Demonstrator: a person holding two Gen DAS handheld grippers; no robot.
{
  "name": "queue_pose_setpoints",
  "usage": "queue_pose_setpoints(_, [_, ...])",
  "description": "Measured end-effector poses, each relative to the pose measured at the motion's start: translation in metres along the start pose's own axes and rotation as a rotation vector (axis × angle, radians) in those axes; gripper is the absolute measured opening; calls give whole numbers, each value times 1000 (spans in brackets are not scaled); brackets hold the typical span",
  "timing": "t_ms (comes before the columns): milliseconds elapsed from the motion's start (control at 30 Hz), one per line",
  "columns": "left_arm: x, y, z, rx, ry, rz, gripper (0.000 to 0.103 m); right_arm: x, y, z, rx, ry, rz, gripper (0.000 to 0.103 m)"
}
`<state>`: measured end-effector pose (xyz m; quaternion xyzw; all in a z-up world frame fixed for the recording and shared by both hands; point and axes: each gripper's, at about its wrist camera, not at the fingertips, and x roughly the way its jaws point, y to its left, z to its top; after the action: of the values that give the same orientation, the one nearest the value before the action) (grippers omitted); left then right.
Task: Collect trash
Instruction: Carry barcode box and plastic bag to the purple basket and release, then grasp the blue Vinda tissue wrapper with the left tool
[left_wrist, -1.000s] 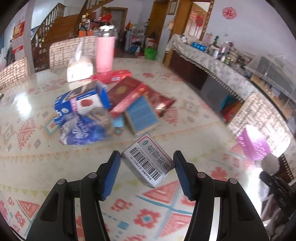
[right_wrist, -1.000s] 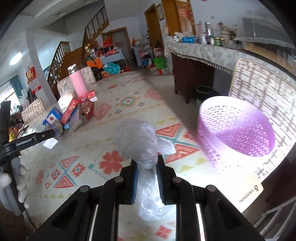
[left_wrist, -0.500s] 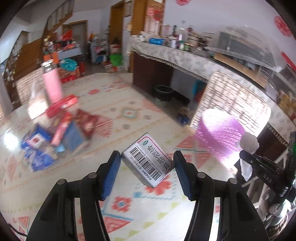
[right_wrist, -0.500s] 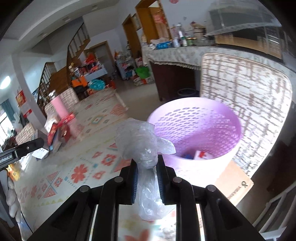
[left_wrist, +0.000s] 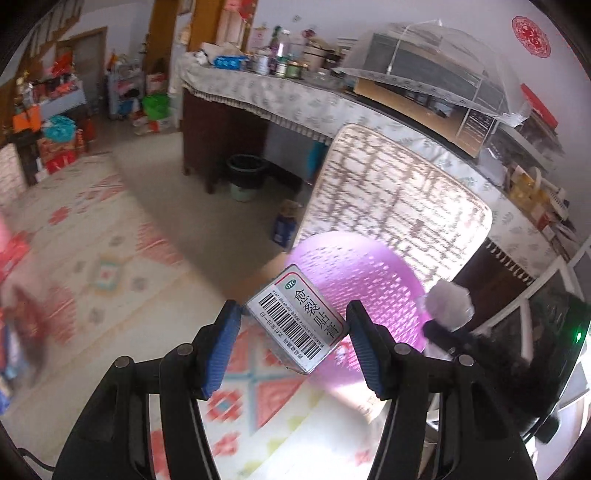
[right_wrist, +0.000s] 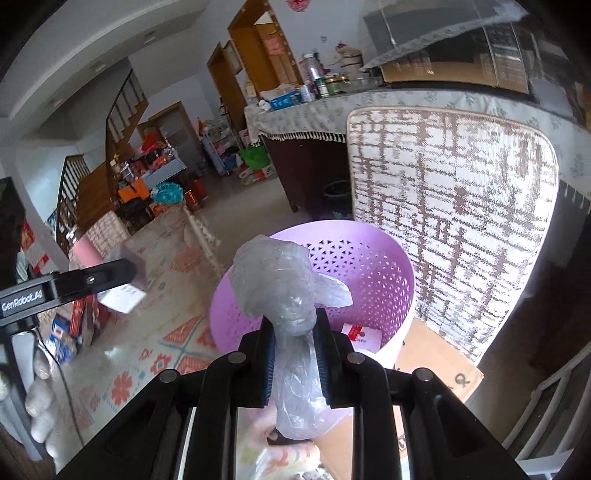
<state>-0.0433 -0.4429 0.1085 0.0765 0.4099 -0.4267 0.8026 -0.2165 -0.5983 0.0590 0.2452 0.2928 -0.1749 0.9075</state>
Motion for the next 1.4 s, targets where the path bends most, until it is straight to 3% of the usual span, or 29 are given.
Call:
queue_pose_setpoints(333, [49,-35,25,78,63,-33,59,26,-15,21,25,8,-28,23])
queue_pose_setpoints(433, [58,-39,28,71,76,-42,65,35,-19,23,23,8,-41,24])
queue_pose_setpoints(567, [58,-36,25,57,69,-44,77,39,-23,21,42,19,-35,40])
queue_pose_setpoints(600, [57,-34,23,57,68,-37,78,39,-23,21,40,16,-37,46])
queue_pose_setpoints(700, [56,-27,19,40,79,-34,78,38,-21,18,32,14,-43,50])
queue_pose_setpoints(967, [28,-8,-8,9,74,34,79,31,-7,6,10,26,-26,50])
queue_pose_setpoints(1200, [-6,17,-38,-64,62,15,79,32,14,-4,-22,47,-14,51])
queue_pose_setpoints(1400, [-36,45,-65,-62,37,103,79,30,48,-16,-73,69,22,57])
